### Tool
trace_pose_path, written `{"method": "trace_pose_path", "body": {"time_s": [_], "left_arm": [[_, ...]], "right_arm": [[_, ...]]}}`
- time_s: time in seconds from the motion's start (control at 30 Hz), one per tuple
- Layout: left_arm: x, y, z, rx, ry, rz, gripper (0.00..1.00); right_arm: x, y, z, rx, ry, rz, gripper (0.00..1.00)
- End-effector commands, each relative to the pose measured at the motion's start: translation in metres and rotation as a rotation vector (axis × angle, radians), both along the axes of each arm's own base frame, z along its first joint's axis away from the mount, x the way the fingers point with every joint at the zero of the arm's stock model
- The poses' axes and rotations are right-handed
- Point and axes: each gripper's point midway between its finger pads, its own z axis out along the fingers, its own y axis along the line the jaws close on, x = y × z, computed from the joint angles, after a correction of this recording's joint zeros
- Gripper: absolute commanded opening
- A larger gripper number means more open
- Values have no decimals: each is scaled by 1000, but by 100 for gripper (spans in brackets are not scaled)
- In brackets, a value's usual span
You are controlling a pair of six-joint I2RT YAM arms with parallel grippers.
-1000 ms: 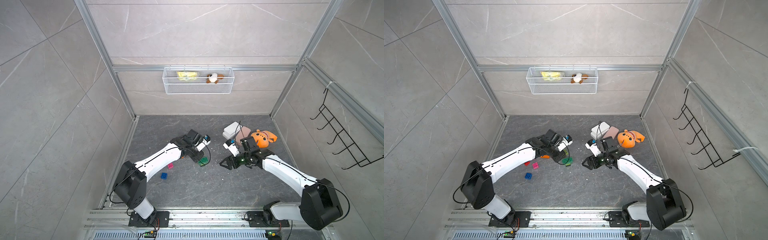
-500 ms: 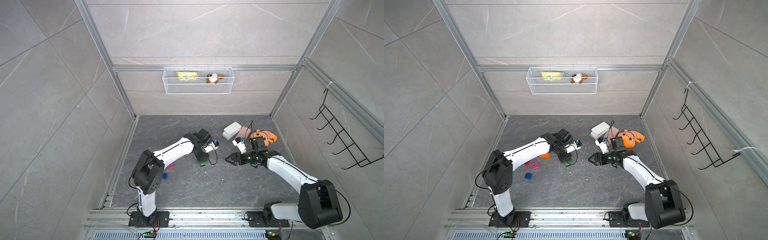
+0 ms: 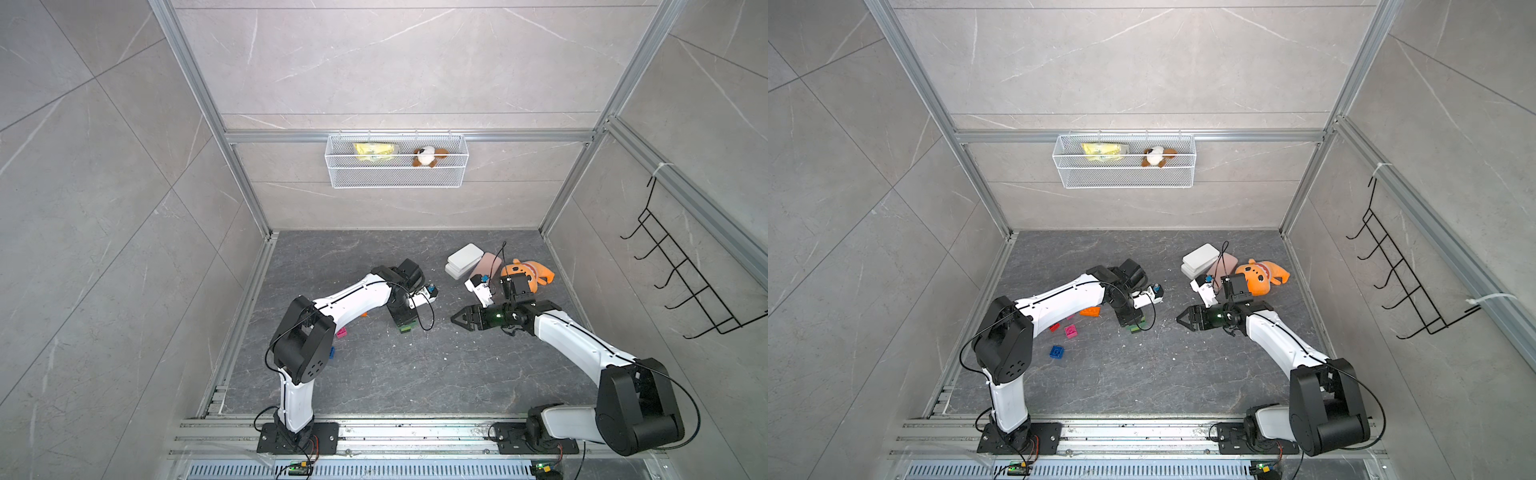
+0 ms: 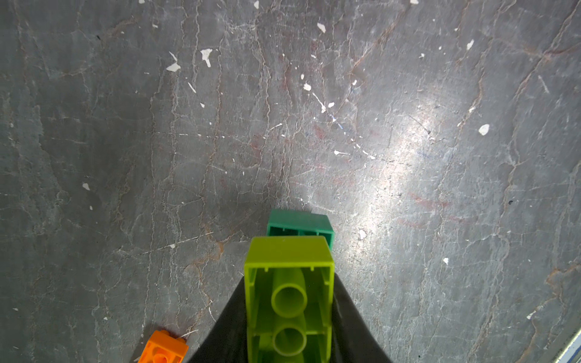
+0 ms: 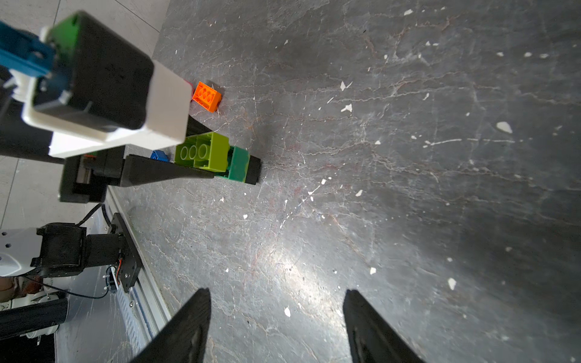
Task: Assemble a carrot with lego
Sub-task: Assemble the lego brick with the lego brick.
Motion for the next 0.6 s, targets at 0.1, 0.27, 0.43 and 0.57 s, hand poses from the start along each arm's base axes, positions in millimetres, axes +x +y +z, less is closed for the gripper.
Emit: {"method": "trace_pose_path", "body": {"time_s": [0.1, 0.27, 0.43, 0.57], "left_arm": [[2, -2, 0, 18, -4, -19, 16], [1, 1, -5, 32, 7, -18, 16], [-3, 1, -1, 24, 10, -30, 17], [-4, 1, 2, 21, 12, -42, 18]], "right_arm": [[-1, 1, -1, 7, 18, 5, 70], [-1, 0, -3, 2, 21, 5, 70], [0, 0, -4, 1, 28, 5, 70], [1, 0, -6, -1, 33, 6, 70]]}}
